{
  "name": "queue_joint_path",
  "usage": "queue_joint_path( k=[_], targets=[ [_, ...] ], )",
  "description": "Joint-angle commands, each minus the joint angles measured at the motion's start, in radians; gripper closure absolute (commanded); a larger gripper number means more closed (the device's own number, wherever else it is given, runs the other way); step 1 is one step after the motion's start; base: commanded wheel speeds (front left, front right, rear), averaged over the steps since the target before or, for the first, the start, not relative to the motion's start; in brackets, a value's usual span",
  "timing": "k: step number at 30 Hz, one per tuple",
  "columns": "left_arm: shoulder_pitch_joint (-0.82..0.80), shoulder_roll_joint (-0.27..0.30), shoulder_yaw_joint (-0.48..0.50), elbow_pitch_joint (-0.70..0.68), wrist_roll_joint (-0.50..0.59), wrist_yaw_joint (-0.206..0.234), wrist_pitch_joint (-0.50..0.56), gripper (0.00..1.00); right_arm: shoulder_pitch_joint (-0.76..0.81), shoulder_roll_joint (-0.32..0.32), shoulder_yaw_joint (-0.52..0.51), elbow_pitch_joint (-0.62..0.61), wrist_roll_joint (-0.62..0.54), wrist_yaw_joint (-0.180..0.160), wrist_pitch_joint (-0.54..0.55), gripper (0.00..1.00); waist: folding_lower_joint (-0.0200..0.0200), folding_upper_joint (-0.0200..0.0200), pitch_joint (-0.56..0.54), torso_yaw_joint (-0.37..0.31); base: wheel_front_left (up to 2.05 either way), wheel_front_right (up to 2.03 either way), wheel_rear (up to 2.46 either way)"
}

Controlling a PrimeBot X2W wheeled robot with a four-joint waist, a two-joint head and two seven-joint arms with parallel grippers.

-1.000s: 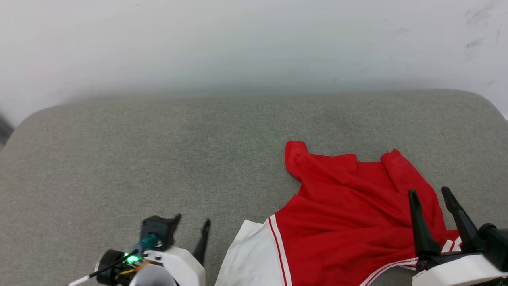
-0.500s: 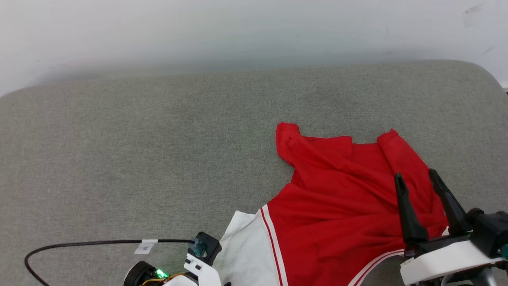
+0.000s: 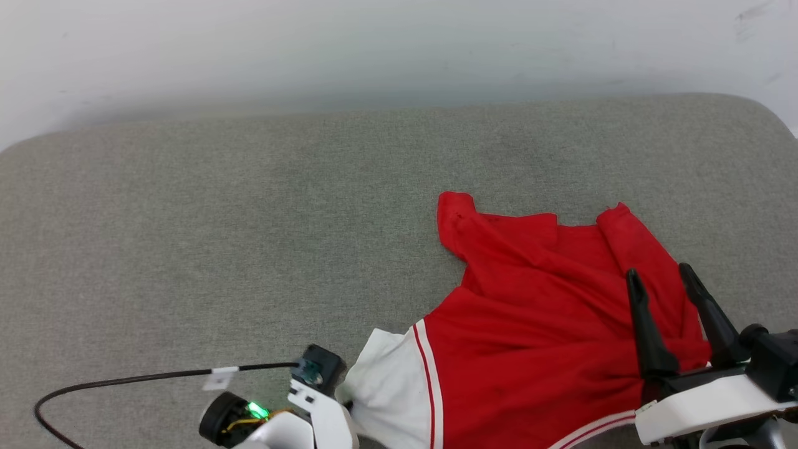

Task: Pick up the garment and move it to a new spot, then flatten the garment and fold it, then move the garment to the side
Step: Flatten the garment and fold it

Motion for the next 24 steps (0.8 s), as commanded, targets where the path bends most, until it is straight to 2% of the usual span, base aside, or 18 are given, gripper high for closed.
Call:
queue_joint_path(
  k=[1,7,17,22,24],
  targets=[
    [-0.003,0.005,0.018,0.005,0.004,0.013,-0.021,1.0,0.007,0.002,-0.002,0.002,0.002,0.0,0.004,0.0,0.0,0.0,-0.009,0.009,0.0,0.0,0.0],
    [0.009,0.019,0.126,-0.019,0.004,0.092,-0.186,1.0,0.019,0.002,-0.009,0.004,0.011,0.0,0.021,0.0,0.0,0.0,-0.036,0.038,0.0,0.0,0.0],
    [0.057,0.071,0.284,-0.069,-0.013,0.202,-0.367,1.0,0.036,0.002,-0.042,0.035,0.043,0.0,0.062,0.0,0.0,0.0,-0.061,0.053,0.0,0.0,0.0],
    [0.072,0.095,0.331,-0.117,-0.007,0.234,-0.419,1.0,0.06,-0.012,-0.108,0.094,0.052,0.0,0.169,0.0,0.0,0.0,-0.059,0.056,0.0,0.0,0.0],
    [0.076,0.099,0.339,-0.136,-0.006,0.24,-0.434,1.0,0.08,-0.036,-0.117,0.129,0.064,0.0,0.251,0.0,0.0,0.0,-0.057,0.056,0.0,0.0,0.0]
  ],
)
